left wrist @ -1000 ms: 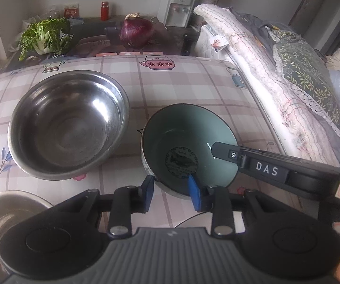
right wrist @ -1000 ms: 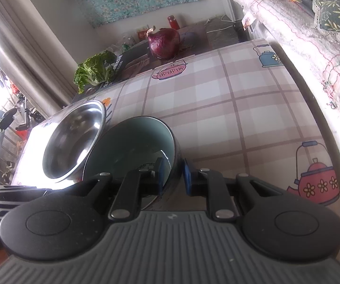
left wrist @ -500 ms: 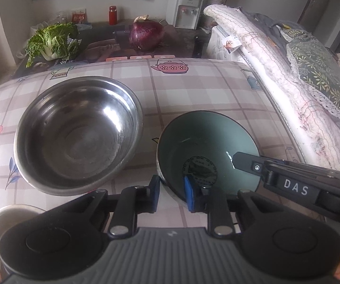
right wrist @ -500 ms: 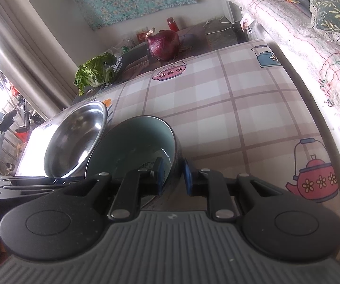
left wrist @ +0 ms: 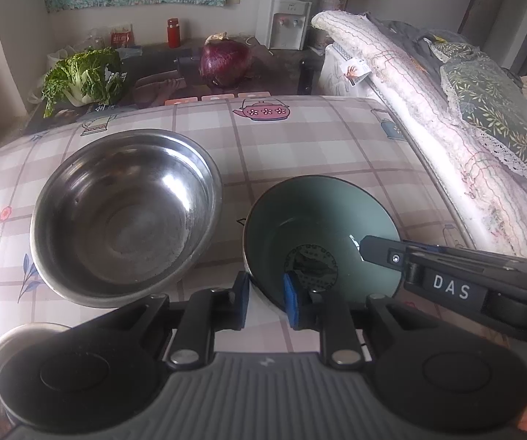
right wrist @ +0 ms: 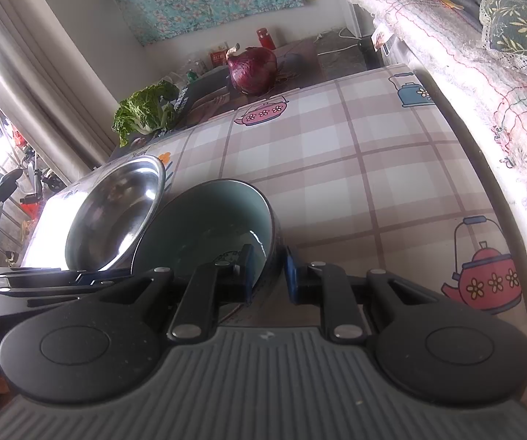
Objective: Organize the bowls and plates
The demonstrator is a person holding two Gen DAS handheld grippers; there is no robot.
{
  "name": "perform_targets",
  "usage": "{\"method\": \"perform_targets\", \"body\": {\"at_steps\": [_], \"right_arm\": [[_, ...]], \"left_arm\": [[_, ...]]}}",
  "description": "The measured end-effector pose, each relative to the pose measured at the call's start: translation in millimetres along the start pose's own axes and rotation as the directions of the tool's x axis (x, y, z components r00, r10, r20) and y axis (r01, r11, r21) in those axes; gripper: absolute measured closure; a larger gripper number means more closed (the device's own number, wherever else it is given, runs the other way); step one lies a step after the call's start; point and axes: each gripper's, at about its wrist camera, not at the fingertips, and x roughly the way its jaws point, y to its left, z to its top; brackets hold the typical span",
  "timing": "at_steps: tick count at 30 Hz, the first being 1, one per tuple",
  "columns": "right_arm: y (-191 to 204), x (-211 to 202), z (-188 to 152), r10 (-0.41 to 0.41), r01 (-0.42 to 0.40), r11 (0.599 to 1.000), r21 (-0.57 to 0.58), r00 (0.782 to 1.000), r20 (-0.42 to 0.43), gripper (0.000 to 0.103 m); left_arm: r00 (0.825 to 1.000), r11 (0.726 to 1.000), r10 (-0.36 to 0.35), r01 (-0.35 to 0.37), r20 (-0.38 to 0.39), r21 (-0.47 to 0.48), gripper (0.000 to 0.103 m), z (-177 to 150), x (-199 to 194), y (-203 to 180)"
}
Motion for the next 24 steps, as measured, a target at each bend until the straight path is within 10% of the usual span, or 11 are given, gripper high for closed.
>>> {"method": "perform_targets", "body": {"at_steps": [24], "right_arm": [[-1.1, -5.4, 2.6, -0.005, 0.005, 1.0, 0.008, 1.0, 0.006, 0.087]], "left_arm": [[0.998, 0.998, -0.059, 0.059, -0.003, -0.019, 0.083, -1.1, -5.2, 6.2]]}}
